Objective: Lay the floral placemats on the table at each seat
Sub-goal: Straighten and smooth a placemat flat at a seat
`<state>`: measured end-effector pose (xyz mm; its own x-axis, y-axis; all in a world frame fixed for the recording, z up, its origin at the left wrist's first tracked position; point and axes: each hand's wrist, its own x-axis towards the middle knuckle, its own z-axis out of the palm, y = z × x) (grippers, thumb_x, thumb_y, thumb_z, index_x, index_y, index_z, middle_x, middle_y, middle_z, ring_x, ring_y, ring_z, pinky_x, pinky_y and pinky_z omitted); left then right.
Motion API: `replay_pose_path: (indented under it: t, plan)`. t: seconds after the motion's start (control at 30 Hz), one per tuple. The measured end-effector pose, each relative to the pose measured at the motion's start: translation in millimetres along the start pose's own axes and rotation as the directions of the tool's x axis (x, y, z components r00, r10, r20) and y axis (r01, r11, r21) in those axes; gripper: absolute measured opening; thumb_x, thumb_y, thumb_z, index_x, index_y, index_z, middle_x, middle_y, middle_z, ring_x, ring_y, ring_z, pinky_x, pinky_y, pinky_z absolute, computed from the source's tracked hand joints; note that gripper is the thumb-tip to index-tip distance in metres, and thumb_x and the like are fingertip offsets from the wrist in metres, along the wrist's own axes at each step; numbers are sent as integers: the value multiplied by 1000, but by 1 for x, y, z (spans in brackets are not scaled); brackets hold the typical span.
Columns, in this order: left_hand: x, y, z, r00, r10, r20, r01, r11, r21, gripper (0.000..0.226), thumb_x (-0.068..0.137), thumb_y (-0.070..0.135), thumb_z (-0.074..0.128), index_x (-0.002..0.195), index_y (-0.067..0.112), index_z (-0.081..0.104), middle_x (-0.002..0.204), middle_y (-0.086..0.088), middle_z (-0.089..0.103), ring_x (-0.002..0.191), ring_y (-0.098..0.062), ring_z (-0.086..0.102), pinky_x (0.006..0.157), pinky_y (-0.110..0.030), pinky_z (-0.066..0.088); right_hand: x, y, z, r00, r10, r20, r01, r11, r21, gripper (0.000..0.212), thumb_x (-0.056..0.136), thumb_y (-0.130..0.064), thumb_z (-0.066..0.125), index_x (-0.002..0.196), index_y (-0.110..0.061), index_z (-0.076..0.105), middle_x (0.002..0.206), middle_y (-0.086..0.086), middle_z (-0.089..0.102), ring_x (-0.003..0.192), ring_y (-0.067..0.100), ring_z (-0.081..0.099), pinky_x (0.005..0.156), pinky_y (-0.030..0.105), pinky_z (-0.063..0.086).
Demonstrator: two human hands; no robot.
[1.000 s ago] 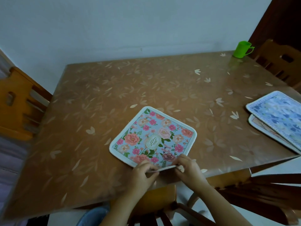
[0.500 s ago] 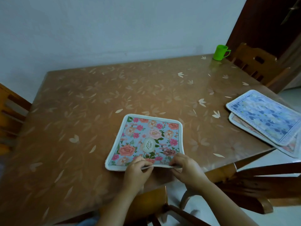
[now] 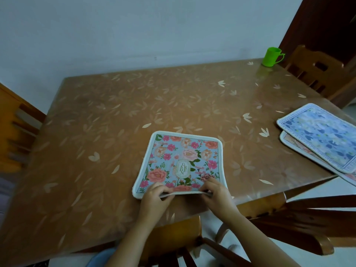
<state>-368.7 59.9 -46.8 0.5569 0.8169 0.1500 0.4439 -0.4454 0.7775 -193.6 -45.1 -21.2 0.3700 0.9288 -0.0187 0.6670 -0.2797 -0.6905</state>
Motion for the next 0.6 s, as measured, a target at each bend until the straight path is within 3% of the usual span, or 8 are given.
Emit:
replay_pose_path:
  t: [0.17,0.37,0.5,0.6]
  plan:
    - [3,-10,-17,1000,9,-16,-8,999,48,11,66,-1,78,67,2,67,65,8,47,70,-24,57,65,-41,53,7,-7,19,999,-35,13,35,999,-5,5,80,1,62,79,-4,61,97,10,58,93,19,54,79,32,52]
    - [-3,-29,-34,994,-27,-101,38,994,103,13,63,-2,79,68,1,68,68,-4,55,69,-25,57,59,-43,54,32,-19,41,989,-136,50,136,991,-9,7,73,8,65,78,3,64,93,19,61,93,30,58,80,34,49]
    - [-12,-43,-31,981,-94,-170,115,987,117,15,62,-3,80,70,1,69,72,-8,60,81,-30,60,70,-41,54,45,-20,54,984,-159,83,161,987,-15,7,74,7,66,79,2,65,94,17,61,95,29,57,83,33,48]
    - [-22,-48,-24,979,-136,-152,158,977,142,16,61,-4,80,69,3,69,77,-12,64,98,-34,59,82,-43,51,42,-13,58,972,-178,153,193,977,-91,7,77,0,65,84,0,66,96,17,61,98,31,55,82,43,49]
